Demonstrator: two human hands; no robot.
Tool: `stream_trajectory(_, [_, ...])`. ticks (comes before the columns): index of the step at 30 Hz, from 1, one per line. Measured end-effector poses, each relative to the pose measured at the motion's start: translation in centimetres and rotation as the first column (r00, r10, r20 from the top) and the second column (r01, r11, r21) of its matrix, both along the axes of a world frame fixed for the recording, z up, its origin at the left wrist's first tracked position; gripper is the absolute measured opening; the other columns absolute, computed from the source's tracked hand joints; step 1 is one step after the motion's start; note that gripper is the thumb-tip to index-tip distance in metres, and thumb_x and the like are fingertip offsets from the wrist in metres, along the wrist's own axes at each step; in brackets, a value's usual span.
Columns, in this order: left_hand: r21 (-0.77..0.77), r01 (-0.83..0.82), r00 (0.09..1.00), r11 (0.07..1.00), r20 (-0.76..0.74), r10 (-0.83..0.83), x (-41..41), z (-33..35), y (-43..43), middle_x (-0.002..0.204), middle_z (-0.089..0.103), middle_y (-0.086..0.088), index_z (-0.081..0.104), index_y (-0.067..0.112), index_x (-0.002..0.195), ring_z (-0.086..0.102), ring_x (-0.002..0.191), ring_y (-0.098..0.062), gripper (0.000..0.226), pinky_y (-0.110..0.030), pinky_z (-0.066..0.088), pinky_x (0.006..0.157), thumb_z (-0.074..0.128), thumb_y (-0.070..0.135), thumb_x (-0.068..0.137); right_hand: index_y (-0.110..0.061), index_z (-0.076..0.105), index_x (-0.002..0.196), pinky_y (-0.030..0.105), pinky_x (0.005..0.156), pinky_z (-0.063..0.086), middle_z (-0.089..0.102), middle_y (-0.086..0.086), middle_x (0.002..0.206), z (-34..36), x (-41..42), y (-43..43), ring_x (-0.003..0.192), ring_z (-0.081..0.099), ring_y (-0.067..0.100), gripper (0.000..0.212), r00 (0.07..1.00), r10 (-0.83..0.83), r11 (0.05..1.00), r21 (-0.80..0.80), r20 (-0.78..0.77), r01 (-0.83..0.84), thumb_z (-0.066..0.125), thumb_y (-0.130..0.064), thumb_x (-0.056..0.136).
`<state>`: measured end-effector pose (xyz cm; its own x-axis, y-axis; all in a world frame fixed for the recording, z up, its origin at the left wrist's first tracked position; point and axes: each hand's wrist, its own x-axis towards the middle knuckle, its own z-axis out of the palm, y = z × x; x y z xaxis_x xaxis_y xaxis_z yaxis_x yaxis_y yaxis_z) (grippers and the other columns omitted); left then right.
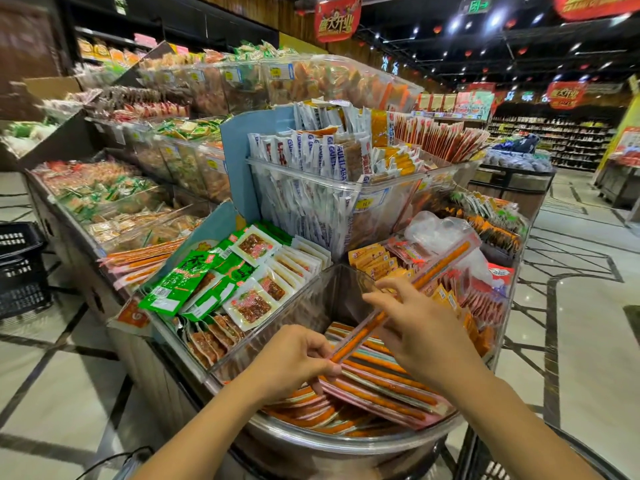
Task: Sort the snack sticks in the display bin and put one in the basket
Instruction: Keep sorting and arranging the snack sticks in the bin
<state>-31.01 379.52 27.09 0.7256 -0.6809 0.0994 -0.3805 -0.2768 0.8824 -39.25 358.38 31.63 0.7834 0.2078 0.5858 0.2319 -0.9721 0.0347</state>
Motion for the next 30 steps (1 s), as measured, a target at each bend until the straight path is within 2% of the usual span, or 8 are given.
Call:
stream_trajectory(7, [-0.272,-0.173,0.982,0.947,-0.123,0.144,0.1,1.7,1.2,0.066,0.072,-0.017,0.074,-0.002,0.073,0.067,0.056,-0.021,0.012,-0.026,0.053,0.054,0.082,0.006,0.078,-0.03,0.075,0.088,0.028,0.052,0.05,0.067,-0.013,0.08,2.5,-0.2,0.0,0.069,0.065,0.013,0.016,0.999,0.025,1.0,-0.01,0.036,-0.024,0.087,-0.03,0.076])
stream_trajectory(12, [-0.469,-0.31,0.948,0.827,-0.094,0.303,0.5,3.7,2.1,0.066,0.073,-0.009,0.074,0.006,0.073,0.063,0.051,-0.012,0.018,-0.017,0.048,0.048,0.081,0.021,0.068,-0.026,0.076,0.091,0.021,0.064,0.049,0.067,-0.02,0.079,3.6,0.1,0.4,0.071,0.06,0.0,0.012,0.998,0.037,0.943,0.33,0.045,-0.049,0.083,-0.028,0.08])
stream_trajectory(16, [-0.401,-0.269,0.962,0.876,-0.061,0.268,0.8,2.9,2.0,0.072,0.075,-0.011,0.078,0.017,0.077,0.065,0.053,-0.018,0.01,-0.021,0.048,0.046,0.081,0.025,0.075,-0.027,0.071,0.081,0.017,0.054,0.038,0.063,-0.02,0.064,4.2,0.4,0.9,0.056,0.056,0.007,0.011,0.997,-0.014,0.769,0.638,0.08,-0.041,0.081,-0.026,0.083])
stream_trajectory(19, [-0.327,-0.237,0.968,0.915,0.007,0.253,0.2,1.7,1.2,0.071,0.074,-0.004,0.077,0.017,0.085,0.068,0.058,-0.014,0.005,-0.024,0.052,0.055,0.081,0.014,0.083,-0.022,0.064,0.08,0.026,0.058,0.052,0.067,-0.01,0.07,4.2,0.7,1.0,0.061,0.064,0.009,0.016,0.998,-0.016,0.591,0.806,0.058,-0.037,0.077,-0.023,0.088])
stream_trajectory(22, [-0.206,-0.182,0.978,0.961,0.062,0.199,-0.7,0.7,-0.1,0.085,0.075,-0.001,0.074,0.028,0.101,0.068,0.067,-0.025,0.019,-0.034,0.057,0.063,0.081,0.027,0.084,-0.01,0.059,0.082,0.039,0.058,0.059,0.069,0.005,0.071,3.6,1.0,1.1,0.06,0.069,0.018,0.02,0.997,-0.037,0.444,0.895,0.068,-0.045,0.074,-0.019,0.091])
stream_trajectory(25, [-0.077,-0.125,0.969,0.989,0.205,0.138,-1.0,0.0,-1.8,0.105,0.071,0.015,0.066,0.033,0.119,0.06,0.068,-0.002,0.039,-0.018,0.047,0.063,0.081,0.036,0.083,-0.006,0.053,0.082,0.027,0.047,0.052,0.065,0.014,0.062,2.7,1.1,1.5,0.048,0.064,0.018,0.021,0.995,-0.059,0.267,0.962,0.079,-0.061,0.069,-0.014,0.094])
stream_trajectory(27, [-0.034,-0.106,0.957,0.994,0.266,0.111,-1.1,-0.1,-2.8,0.099,0.068,0.019,0.064,0.034,0.12,0.054,0.068,0.012,0.042,-0.009,0.039,0.064,0.082,0.037,0.082,-0.002,0.051,0.084,0.03,0.048,0.052,0.063,0.02,0.06,1.9,1.2,1.6,0.047,0.062,0.022,0.023,0.994,-0.066,0.174,0.982,0.084,-0.071,0.068,-0.014,0.094])
stream_trajectory(30, [0.1,-0.178,0.863,0.979,0.494,0.106,-0.3,-0.3,-3.7,0.085,0.06,0.019,0.061,0.034,0.113,0.055,0.073,0.006,0.032,-0.015,0.039,0.064,0.073,0.047,0.087,0.002,0.052,0.094,0.039,0.052,0.057,0.063,0.015,0.059,0.8,1.2,1.1,0.049,0.062,0.026,0.026,0.995,-0.079,0.119,0.992,0.06,-0.05,0.068,-0.018,0.096])
